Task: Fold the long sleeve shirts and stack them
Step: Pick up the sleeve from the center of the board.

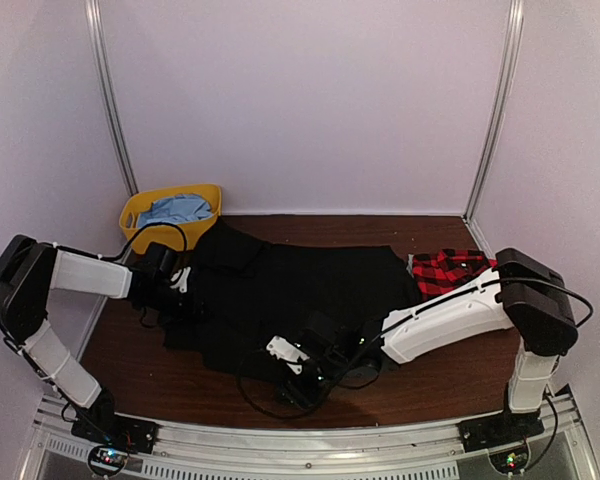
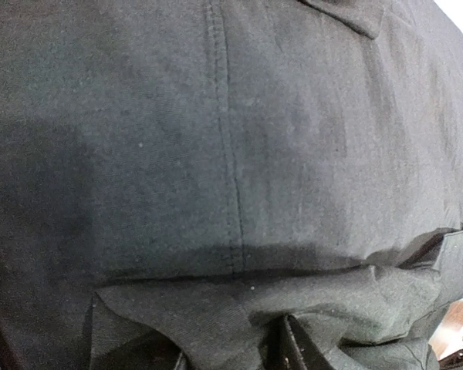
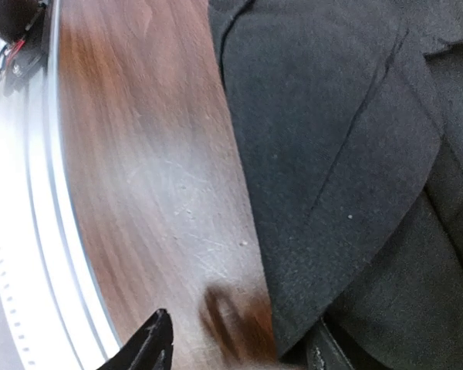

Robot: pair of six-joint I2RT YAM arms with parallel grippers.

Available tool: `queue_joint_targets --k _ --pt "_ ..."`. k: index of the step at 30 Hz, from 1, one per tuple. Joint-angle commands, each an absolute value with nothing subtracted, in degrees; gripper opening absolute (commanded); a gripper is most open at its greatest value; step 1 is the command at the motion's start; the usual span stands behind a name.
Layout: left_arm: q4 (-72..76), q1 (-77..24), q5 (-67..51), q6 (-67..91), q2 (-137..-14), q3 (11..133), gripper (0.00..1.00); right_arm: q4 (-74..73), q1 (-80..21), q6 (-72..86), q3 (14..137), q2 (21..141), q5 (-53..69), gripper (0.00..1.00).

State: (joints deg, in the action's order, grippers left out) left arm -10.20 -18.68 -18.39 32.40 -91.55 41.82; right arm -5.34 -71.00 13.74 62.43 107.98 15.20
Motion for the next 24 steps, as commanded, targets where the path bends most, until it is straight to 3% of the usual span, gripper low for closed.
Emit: queue_joint_targets --k 1,8,11,17,24 --pt "-7.87 -18.28 -18.65 31.99 -91.82 39.62 0.36 -6.00 -71.50 13.40 63.67 110.13 14.11 0.51" --pt "-7.25 -18.28 -18.01 32.16 -91.82 38.96 0.36 -6.13 -71.85 15.66 63.98 110.19 16.23 0.11" --pt "-7.21 -18.28 -17.41 32.38 -91.82 38.49 0.36 -6.27 -71.92 18.36 64.25 109.21 18.67 0.00" --pt "-6.91 -18.28 -15.94 32.78 -91.08 37.06 0.36 -2.21 -71.58 28.20 64.07 106.40 27.59 0.00" --pt "-6.86 -18.28 -15.55 32.79 -90.55 36.75 0.36 12.72 -70.75 42.43 63.44 106.26 40.85 0.00"
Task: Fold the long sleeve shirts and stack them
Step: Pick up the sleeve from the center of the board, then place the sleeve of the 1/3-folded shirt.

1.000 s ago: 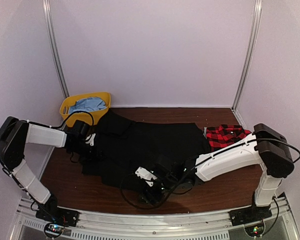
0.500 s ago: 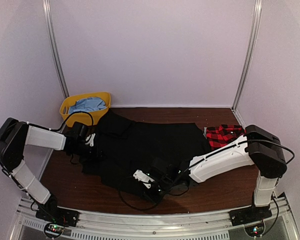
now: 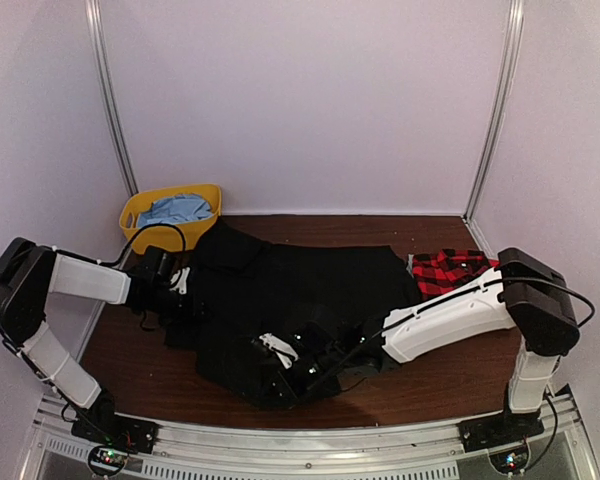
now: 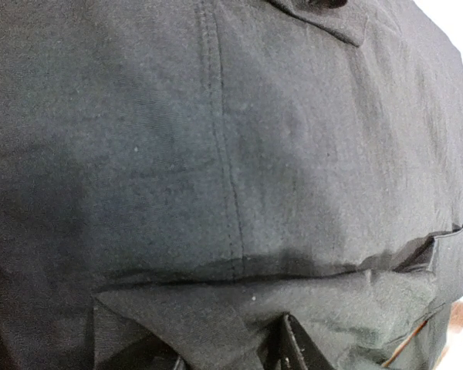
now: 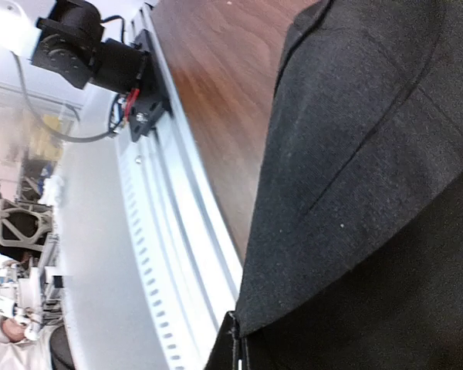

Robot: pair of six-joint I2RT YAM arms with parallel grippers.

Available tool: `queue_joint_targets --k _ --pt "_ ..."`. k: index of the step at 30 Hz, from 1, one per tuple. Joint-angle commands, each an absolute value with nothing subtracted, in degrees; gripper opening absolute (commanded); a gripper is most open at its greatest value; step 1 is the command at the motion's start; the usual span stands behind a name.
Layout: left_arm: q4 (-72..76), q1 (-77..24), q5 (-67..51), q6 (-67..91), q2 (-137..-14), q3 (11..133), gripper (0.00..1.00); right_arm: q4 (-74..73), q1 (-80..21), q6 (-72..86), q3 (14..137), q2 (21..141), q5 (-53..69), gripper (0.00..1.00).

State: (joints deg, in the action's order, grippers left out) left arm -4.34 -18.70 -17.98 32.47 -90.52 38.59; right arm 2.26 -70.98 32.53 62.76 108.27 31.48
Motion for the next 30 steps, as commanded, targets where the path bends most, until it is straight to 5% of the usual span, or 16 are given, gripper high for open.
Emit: queue_joint_targets --k 1,13,30 --pt "-6.94 -18.28 -15.61 32.78 -90.58 36.67 0.36 14.65 -70.75 43.99 63.52 106.28 41.95 0.00" --pt "-7.80 -18.28 -14.90 32.73 -85.09 37.82 0.41 34.41 -66.09 62.44 62.65 106.30 46.51 0.00" --pt "-11.69 -18.28 -4.31 33.89 -77.32 45.88 0.74 43.61 -51.16 69.79 64.95 117.77 44.12 0.00"
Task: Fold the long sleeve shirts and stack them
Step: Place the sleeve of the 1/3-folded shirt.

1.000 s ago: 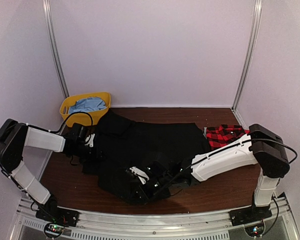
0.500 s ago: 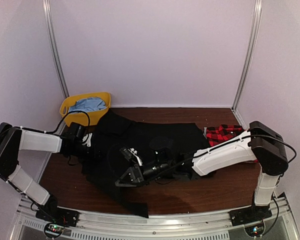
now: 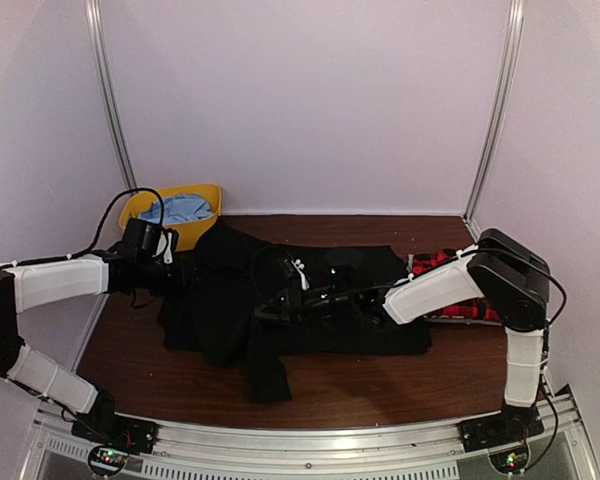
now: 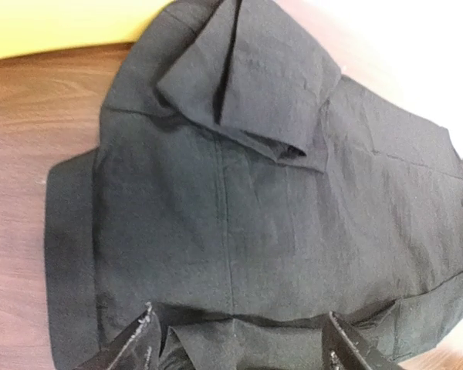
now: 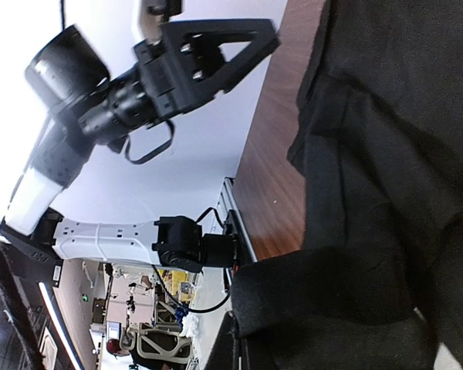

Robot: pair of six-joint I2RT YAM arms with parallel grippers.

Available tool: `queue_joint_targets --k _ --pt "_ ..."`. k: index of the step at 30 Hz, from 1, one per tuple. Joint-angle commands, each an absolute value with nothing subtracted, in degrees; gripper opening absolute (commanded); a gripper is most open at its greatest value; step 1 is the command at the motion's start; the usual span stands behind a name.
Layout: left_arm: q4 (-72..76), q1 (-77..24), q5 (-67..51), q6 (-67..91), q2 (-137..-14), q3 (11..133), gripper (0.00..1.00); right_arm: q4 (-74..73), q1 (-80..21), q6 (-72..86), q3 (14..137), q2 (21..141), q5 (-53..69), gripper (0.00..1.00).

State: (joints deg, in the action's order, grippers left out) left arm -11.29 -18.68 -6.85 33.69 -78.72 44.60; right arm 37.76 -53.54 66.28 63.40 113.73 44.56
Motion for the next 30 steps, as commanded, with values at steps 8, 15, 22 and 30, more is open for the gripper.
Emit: queue_joint_targets --k 8,15,22,30 --pt "-12.77 -18.28 -4.45 33.52 -74.10 43.22 0.78 24.82 -50.45 55.31 67.32 116.64 36.93 0.26" --pt "-13.88 -18.28 -3.46 33.75 -69.93 41.32 0.87 1.50 -55.99 38.95 67.64 108.00 21.15 0.72" --pt "-14.81 -18.28 -3.71 33.66 -68.66 41.26 0.91 -8.09 -65.94 33.88 68.49 105.41 7.14 0.83" --pt "-15.50 -18.28 -1.67 33.95 -68.29 41.52 0.91 -16.34 -75.33 31.51 77.94 113.95 0.27 0.73"
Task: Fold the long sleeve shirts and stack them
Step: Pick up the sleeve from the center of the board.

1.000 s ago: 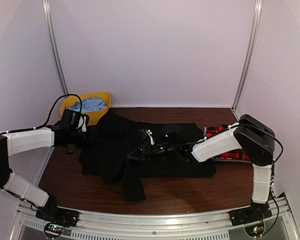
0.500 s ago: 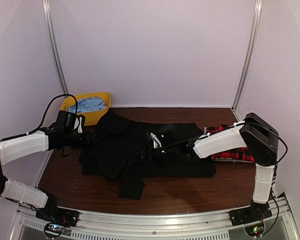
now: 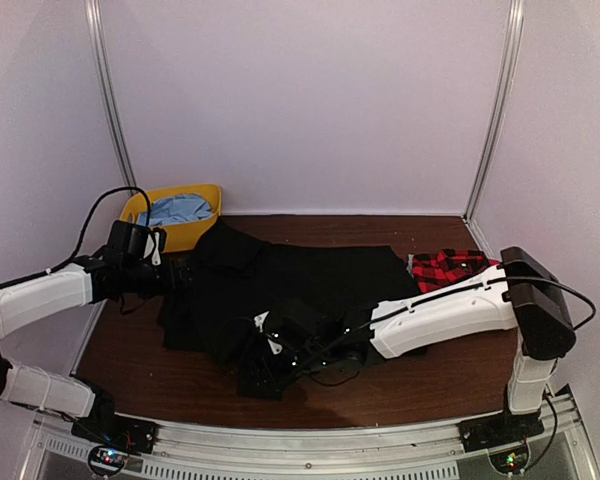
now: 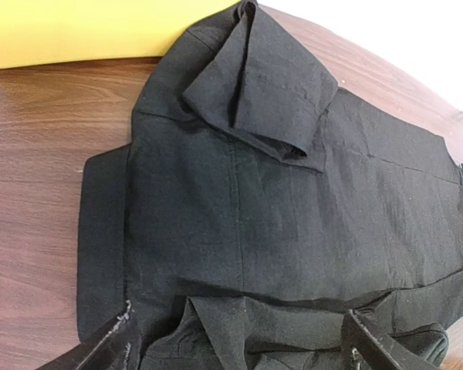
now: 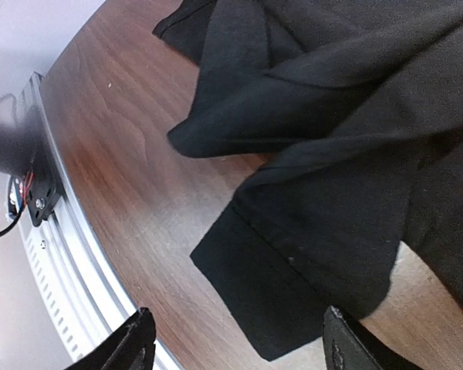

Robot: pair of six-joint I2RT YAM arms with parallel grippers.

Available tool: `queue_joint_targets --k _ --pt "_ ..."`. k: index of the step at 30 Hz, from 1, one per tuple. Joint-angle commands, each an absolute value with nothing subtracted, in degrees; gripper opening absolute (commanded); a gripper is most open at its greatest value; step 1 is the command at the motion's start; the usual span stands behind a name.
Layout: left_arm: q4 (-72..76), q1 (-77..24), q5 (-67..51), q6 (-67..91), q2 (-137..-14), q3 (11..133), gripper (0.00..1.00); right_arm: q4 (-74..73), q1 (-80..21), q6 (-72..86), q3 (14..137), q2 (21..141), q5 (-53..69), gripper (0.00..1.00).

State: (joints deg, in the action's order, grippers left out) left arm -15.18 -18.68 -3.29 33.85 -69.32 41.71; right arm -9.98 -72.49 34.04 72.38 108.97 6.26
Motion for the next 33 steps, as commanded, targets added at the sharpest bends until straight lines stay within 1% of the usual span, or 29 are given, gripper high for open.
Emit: queue_joint_targets --k 1,8,12,14,17,22,29,32,33 --pt "-15.59 -18.28 -1.76 33.86 -68.29 41.52 0.91 -17.07 -75.93 31.21 79.15 115.12 -1.08 0.73" --pt "-15.82 -18.28 -2.20 32.92 -67.88 41.48 0.92 -20.67 -77.61 30.02 86.70 122.47 -1.82 0.75" --pt "-15.88 -18.28 -2.71 32.45 -67.83 41.33 0.92 -24.65 -78.10 29.97 90.72 125.82 -6.00 0.75" --pt "-15.90 -18.28 -2.69 32.19 -67.77 41.23 0.92 -26.60 -78.42 29.95 92.03 127.08 -8.77 0.73" --pt "-15.97 -18.28 -2.55 32.00 -67.76 41.07 0.92 -29.61 -78.95 30.05 93.03 128.65 -12.13 0.65" --pt "-15.91 -18.28 -2.69 31.90 -67.64 40.72 0.92 -32.72 -79.93 30.69 92.48 129.24 -16.85 0.48" --pt "-15.92 -18.28 -3.18 31.73 -67.37 40.05 0.92 -31.33 -79.99 31.20 88.95 126.02 -17.05 0.16" --pt "-15.89 -18.28 -3.15 31.57 -66.73 39.58 0.93 -30.74 -79.90 31.26 87.94 124.56 -17.40 0.00" --pt "-15.93 -18.28 -3.13 31.43 -66.46 39.48 0.93 -30.42 -79.89 31.26 87.53 123.93 -17.23 0.00"
